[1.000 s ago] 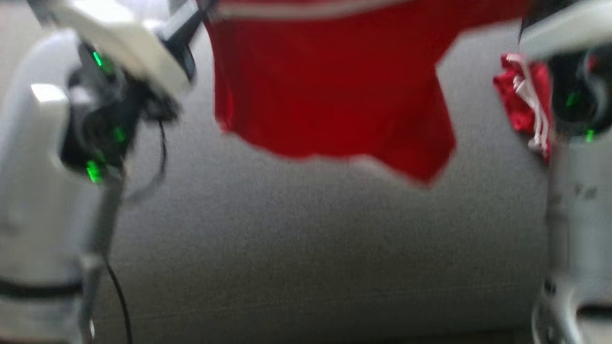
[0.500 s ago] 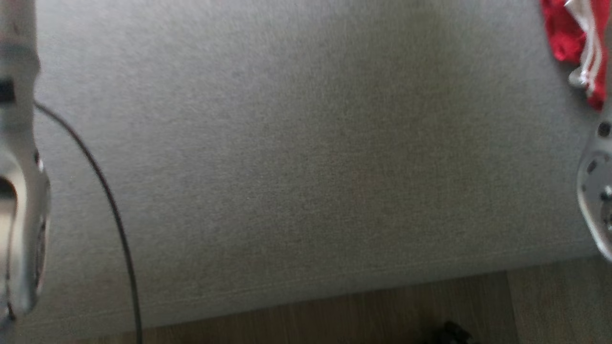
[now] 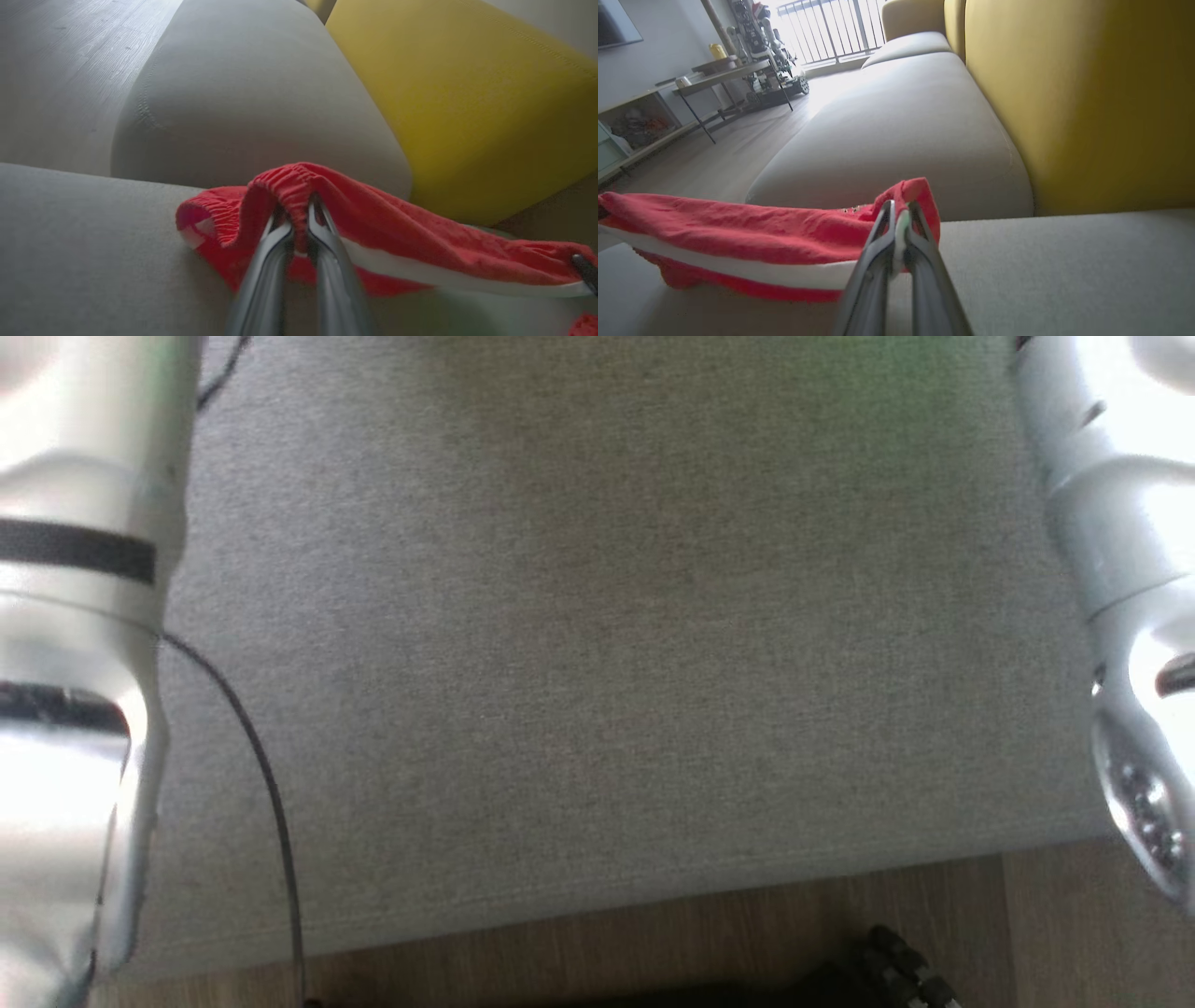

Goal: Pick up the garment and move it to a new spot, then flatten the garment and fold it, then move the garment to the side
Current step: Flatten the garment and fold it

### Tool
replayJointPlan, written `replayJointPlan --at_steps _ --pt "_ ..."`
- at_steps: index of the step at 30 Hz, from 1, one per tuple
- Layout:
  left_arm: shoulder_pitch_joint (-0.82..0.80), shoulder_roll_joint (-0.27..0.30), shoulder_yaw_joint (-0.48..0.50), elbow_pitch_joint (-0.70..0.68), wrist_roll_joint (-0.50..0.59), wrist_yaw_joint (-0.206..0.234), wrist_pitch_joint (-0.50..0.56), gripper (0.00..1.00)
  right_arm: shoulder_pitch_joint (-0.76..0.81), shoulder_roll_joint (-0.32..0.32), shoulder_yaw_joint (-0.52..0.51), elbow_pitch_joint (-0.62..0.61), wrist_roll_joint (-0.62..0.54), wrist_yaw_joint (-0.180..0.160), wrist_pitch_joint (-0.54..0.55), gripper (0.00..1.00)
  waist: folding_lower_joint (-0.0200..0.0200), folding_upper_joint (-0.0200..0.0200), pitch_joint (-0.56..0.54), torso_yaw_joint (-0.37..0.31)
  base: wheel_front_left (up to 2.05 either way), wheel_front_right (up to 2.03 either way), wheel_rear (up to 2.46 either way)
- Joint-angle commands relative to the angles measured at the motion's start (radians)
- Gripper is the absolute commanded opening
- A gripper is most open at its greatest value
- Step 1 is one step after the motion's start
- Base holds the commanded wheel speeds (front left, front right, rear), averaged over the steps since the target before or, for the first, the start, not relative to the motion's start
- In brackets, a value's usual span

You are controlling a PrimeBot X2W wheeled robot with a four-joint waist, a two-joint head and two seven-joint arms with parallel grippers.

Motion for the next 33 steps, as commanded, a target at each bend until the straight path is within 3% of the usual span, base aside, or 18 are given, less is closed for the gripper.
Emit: replayJointPlan --at_steps 1,15,26,33 --pt "0.002 0.042 0.015 0.0 -0.002 -0.013 -0.022 0.0 0.015 0.018 0.038 -0.006 0.019 0.0 0.005 0.0 -0.0002 0.0001 -0.014 0.008 0.0 0.0 0.0" --pt "0.282 0.072 -0.092 0.099 0.016 -0.084 -0.017 0.0 0.174 0.018 0.175 0.169 0.039 0.0 0.113 0.0 -0.0002 0.0001 -0.19 0.009 0.0 0.0 0.0" --pt "0.452 0.134 -0.197 0.068 0.084 -0.086 -0.097 0.0 0.271 0.008 0.286 0.14 0.078 0.0 0.193 0.0 -0.0002 0.0001 -0.309 0.004 0.0 0.0 0.0" --pt "0.517 0.14 -0.245 0.052 0.129 -0.066 -0.145 0.0 0.333 -0.024 0.357 0.103 0.108 0.0 0.219 0.0 -0.0002 0.0001 -0.353 0.023 0.0 0.0 0.0"
